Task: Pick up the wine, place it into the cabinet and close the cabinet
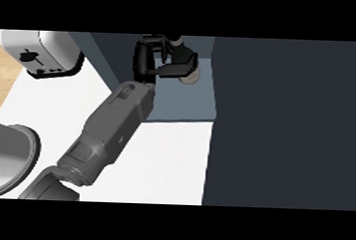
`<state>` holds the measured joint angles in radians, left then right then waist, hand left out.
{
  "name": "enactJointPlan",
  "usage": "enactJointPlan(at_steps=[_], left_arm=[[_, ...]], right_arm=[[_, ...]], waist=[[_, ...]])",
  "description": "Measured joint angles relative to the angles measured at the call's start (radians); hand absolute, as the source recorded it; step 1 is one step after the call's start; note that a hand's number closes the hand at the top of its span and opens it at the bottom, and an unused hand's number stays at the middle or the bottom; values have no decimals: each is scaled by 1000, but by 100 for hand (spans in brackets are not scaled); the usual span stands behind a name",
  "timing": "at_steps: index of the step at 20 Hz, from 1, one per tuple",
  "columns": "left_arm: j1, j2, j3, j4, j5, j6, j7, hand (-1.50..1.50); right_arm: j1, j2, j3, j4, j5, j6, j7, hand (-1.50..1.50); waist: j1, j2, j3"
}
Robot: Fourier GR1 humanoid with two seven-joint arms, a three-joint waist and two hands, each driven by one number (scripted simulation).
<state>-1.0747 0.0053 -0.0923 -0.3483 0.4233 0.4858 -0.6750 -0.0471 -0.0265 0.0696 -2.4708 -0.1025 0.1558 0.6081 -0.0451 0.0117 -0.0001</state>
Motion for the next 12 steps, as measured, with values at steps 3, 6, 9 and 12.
enactJointPlan(at_steps=[3, 6, 9, 12], left_arm=[[-20, 1, 21, 32, 21, -15, 0, 150], [-27, -2, 54, 65, 52, -33, -7, 150], [-27, -6, 84, 87, 85, -62, -25, 150], [-41, -6, 101, 114, 103, -79, -30, 150]], right_arm=[[10, -1, -6, -2, -5, 8, -5, -150], [4, 9, 18, 0, -2, 2, -3, -150], [15, 16, 31, 3, 1, 3, -17, -150], [6, 14, 27, 5, 1, 4, -17, -150]], waist=[[-4, 0, 0], [-7, 2, 0], [-11, 2, 0], [-12, 2, 1]])
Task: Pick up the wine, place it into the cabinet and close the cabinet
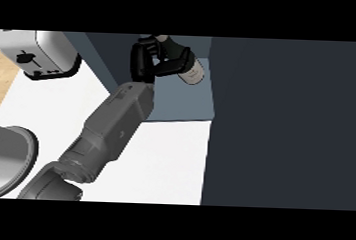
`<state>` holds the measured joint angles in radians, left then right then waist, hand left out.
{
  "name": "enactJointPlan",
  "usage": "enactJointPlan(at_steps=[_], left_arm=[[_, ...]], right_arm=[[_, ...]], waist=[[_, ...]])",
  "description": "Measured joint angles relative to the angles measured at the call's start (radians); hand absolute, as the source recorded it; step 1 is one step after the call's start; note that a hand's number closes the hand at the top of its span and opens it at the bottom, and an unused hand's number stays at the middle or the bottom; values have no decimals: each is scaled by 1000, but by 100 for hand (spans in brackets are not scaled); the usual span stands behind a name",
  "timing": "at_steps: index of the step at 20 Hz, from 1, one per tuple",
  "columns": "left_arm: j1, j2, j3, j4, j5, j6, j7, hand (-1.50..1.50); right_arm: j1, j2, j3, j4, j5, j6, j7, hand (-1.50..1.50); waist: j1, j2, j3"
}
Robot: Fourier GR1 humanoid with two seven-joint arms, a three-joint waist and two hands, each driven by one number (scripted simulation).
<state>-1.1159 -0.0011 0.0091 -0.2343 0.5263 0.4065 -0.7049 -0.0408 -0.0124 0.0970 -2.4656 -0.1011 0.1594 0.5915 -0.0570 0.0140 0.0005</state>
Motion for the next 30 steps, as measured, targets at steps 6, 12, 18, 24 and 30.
enactJointPlan(at_steps=[6, 12, 18, 24, 30], left_arm=[[-23, 0, 23, 45, 6, -8, -22, 150], [-37, 4, 28, 86, -8, 0, -31, -150], [-36, 4, 23, 121, -32, 35, -46, -150], [-31, 9, 11, 149, -54, 68, -48, -150], [-16, 8, -3, 157, -80, 81, -66, -150]], right_arm=[[-2, -3, -13, 2, -6, 7, 3, -150], [-21, -1, -8, 13, -5, 8, 2, -150], [-23, 0, -2, 11, -6, 9, 7, -150], [-30, -1, -5, 12, -7, 7, 2, -150], [-35, 2, -8, 17, -7, 8, -5, -150]], waist=[[-2, 1, 1], [-6, 4, 1], [-11, 7, 0], [-18, 10, -1], [-20, 11, 1]])
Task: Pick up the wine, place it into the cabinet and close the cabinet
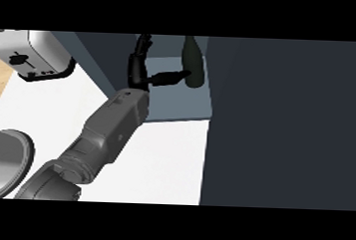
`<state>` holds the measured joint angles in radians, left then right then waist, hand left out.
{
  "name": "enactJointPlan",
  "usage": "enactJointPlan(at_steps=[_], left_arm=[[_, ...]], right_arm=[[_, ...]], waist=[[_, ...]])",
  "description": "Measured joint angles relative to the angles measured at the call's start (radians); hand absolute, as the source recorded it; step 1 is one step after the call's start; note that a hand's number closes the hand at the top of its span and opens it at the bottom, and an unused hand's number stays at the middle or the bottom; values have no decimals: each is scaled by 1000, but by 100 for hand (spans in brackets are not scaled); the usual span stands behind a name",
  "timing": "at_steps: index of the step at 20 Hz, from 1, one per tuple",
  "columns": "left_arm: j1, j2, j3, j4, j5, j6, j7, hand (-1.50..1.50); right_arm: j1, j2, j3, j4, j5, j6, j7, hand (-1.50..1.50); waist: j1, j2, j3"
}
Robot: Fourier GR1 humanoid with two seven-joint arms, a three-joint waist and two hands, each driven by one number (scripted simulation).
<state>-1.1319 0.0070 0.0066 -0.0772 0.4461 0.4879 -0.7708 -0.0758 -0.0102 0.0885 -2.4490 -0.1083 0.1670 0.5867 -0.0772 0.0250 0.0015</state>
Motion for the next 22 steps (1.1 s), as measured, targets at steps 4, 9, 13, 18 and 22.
enactJointPlan(at_steps=[4, 9, 13, 18, 22], left_arm=[[14, -4, 15, -9, 8, 3, -25, -150], [28, -8, 24, -16, 8, -10, -53, -150], [33, -8, 22, -21, 0, -50, -68, -150], [36, -8, 19, -23, -9, -93, -81, -150], [40, -8, 13, -22, -15, -129, -86, -150]], right_arm=[[-8, -1, 2, 1, -2, 1, 4, -150], [-10, -1, 4, 3, -3, 4, 8, -150], [-20, 2, -2, 5, -4, -1, 11, -150], [-11, 5, 16, 4, -3, -7, 10, -150], [-6, 4, 32, 3, -2, -13, 9, -150]], waist=[[-2, 1, -1], [-2, 2, -1], [-2, 2, -1], [-2, 0, -1], [-2, -1, -1]])
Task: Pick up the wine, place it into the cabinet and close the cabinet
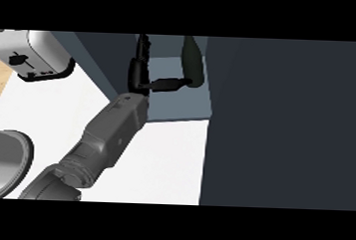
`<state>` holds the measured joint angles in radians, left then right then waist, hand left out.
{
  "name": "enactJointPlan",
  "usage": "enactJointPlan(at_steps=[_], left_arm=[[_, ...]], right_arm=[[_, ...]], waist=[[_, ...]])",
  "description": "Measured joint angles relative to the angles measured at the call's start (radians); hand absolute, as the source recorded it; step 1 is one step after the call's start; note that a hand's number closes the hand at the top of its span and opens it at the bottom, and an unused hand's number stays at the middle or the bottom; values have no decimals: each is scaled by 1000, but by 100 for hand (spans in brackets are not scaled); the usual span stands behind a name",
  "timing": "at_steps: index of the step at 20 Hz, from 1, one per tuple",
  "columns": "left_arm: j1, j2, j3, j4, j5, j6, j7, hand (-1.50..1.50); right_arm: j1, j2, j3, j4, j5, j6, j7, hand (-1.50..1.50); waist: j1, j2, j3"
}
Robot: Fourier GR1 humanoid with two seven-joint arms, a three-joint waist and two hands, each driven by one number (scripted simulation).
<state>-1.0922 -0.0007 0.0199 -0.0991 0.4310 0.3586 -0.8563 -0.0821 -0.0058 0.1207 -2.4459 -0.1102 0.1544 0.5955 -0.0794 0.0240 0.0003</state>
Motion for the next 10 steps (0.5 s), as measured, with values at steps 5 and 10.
enactJointPlan(at_steps=[5, 10], left_arm=[[3, -1, -6, -3, 9, -31, 2, -150], [10, -1, -12, -17, 34, -78, -2, -150]], right_arm=[[5, 4, 11, 1, 3, -7, -8, -150], [-17, -3, 8, -2, 3, -17, 16, -150]], waist=[[1, -2, -1], [0, -3, -2]])
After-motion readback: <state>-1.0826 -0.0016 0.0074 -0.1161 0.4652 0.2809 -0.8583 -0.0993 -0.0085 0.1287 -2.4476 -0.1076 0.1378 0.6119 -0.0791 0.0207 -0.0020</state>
